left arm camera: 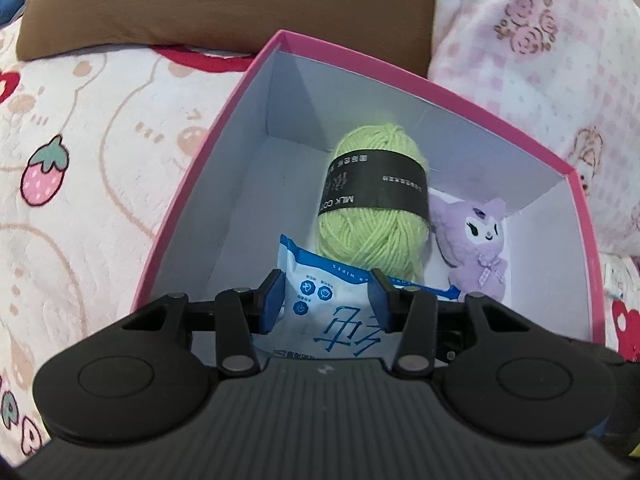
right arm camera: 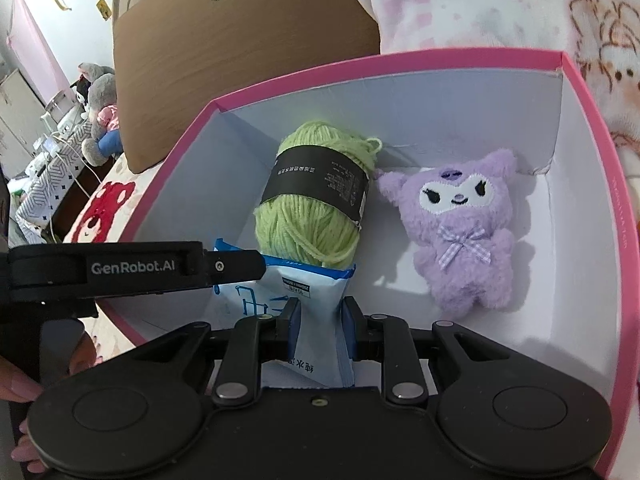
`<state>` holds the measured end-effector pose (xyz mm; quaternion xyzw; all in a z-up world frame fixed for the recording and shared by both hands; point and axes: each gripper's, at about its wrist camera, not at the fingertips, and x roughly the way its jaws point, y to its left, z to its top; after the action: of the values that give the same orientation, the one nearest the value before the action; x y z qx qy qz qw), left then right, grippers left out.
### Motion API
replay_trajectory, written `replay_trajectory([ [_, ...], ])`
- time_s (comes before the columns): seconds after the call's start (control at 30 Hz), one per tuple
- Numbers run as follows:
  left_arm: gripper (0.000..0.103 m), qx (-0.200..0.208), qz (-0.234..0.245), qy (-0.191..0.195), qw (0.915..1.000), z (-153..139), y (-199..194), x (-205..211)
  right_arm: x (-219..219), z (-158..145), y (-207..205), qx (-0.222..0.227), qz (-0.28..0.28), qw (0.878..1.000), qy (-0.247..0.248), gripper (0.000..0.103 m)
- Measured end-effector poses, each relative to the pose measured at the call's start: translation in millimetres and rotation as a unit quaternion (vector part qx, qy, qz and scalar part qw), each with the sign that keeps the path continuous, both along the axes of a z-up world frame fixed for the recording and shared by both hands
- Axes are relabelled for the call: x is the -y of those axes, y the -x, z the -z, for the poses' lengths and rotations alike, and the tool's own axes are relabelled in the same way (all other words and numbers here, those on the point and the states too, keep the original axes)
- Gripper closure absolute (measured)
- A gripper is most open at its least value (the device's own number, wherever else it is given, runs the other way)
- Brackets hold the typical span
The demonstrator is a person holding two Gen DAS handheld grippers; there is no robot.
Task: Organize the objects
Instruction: 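Lower the blue wet wipes pack into the pink box beside the yarn ball, then open the right gripper to release the wipes pack in the box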
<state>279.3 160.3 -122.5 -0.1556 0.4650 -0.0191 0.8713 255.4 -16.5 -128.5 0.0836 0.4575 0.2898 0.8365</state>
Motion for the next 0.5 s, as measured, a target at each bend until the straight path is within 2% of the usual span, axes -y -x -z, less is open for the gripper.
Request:
replay_trajectory([
  [0.1, 0.069, 0.004, -0.002, -0.027, 0.9996, 0, 1, 3, 2, 2, -4, -0.029, 0.004, 0.999, -0.023, 0.076],
  [0.2, 0.071, 0.004, 0.004, -0.044, 0.999, 1, 2, 7, 1, 3, -4, -0.037, 0.005, 0.999, -0.02, 0.077],
  [0.3, 0.071, -0.006, 0.005, -0.044, 0.999, 3, 2, 8, -4, 3, 0, -0.017, 0.007, 1.0, 0.008, 0.075],
  [0.43, 0.072, -0.013, 0.004, -0.088, 0.996, 4, 0, 16, -6, -1, 5, 0.01, 0.011, 0.999, 0.032, 0.074],
  [0.5, 0.072, -0.006, 0.008, -0.089, 0.996, -2, 4, 19, -3, -7, 7, 0.017, 0.012, 0.999, 0.036, 0.074],
])
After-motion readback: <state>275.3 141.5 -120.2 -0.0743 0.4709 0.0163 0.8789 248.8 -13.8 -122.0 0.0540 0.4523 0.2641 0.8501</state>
